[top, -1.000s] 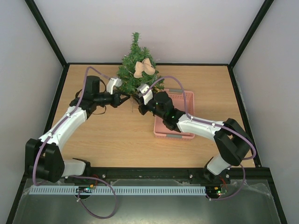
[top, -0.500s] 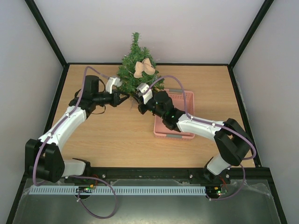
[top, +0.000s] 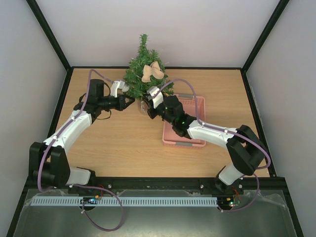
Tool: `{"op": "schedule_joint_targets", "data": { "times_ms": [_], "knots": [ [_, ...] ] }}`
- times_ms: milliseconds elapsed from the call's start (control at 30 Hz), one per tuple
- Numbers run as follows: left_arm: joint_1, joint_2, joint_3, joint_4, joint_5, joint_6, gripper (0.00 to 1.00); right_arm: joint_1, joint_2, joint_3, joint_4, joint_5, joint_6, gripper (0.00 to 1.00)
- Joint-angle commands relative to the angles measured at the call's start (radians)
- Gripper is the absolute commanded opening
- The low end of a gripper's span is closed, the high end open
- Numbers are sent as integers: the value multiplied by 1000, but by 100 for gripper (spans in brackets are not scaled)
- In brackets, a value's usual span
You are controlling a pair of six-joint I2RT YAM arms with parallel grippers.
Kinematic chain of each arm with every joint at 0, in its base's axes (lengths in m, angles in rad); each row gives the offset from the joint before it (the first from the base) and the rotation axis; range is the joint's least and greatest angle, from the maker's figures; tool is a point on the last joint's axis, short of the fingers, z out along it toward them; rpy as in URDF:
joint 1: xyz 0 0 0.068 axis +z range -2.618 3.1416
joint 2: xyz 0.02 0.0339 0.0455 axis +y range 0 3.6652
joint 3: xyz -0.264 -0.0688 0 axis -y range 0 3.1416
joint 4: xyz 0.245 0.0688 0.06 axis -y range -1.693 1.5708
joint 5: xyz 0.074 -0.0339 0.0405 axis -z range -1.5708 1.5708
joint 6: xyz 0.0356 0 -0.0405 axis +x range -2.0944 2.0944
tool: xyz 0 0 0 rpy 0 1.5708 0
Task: Decorate the small christmas tree
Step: Hang the decoration item on the Christmas tree.
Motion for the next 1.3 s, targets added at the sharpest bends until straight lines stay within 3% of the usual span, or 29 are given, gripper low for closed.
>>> {"op": "schedule_joint_targets", "data": {
  "times_ms": [0, 167, 367, 467, 800, 1267],
  "knots": [
    [1, -8, 23, 17, 24, 21, 6, -1, -1, 13, 13, -47, 2, 2],
    [-3, -51, -5, 9, 47, 78, 20, -2, -35, -7, 17, -108, 11, 2],
    [-18, -76, -126, 148, 77, 116, 28, -2, -38, -9, 9, -113, 12, 2],
    [-24, -65, -149, 211, 94, 122, 26, -2, -38, -10, 10, -113, 13, 2],
    [-40, -48, -188, 387, 39, 143, 35, -1, -38, -4, 7, -123, 22, 2],
    [-60, -17, -192, 364, 40, 231, 34, -1, -38, 3, 11, -124, 24, 2]
  ]
}}
